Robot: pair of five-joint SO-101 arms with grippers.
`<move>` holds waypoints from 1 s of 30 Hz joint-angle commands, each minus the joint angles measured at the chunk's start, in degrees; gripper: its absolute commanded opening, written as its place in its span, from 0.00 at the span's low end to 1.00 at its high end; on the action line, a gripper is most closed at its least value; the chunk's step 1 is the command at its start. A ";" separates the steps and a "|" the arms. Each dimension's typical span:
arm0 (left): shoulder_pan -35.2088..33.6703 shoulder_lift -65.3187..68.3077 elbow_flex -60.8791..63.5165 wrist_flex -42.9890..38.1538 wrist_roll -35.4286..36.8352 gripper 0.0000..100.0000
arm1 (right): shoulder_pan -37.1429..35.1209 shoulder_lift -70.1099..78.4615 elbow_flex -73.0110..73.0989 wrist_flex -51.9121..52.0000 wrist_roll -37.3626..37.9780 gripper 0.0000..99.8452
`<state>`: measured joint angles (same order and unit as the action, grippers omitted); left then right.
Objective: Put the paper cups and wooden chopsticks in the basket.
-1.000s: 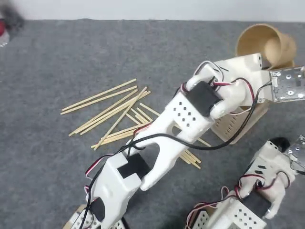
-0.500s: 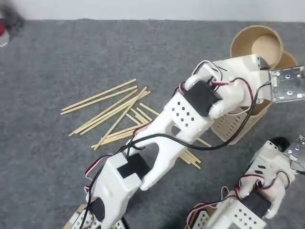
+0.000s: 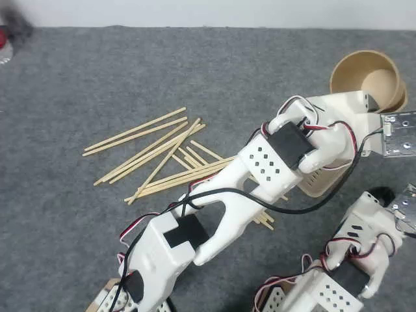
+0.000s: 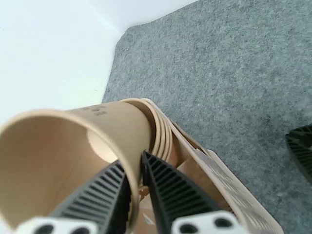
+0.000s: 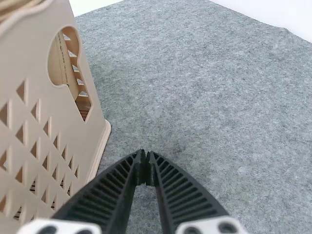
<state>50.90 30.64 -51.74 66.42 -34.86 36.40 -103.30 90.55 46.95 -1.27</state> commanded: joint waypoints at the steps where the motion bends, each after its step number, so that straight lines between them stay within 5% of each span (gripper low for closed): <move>1: -0.09 -0.70 -0.48 -1.58 1.41 0.02 | -0.57 -0.66 -0.44 -0.92 0.79 0.01; 8: -0.35 -0.70 -0.75 -3.08 6.07 0.17 | -0.57 -0.66 -0.44 -0.92 0.79 0.01; 30: -2.90 5.63 -9.27 -18.37 6.51 0.12 | -0.57 -0.66 -0.35 -1.01 0.88 0.01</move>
<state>47.56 34.15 -57.45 51.21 -29.23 36.40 -103.30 90.55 46.95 -1.27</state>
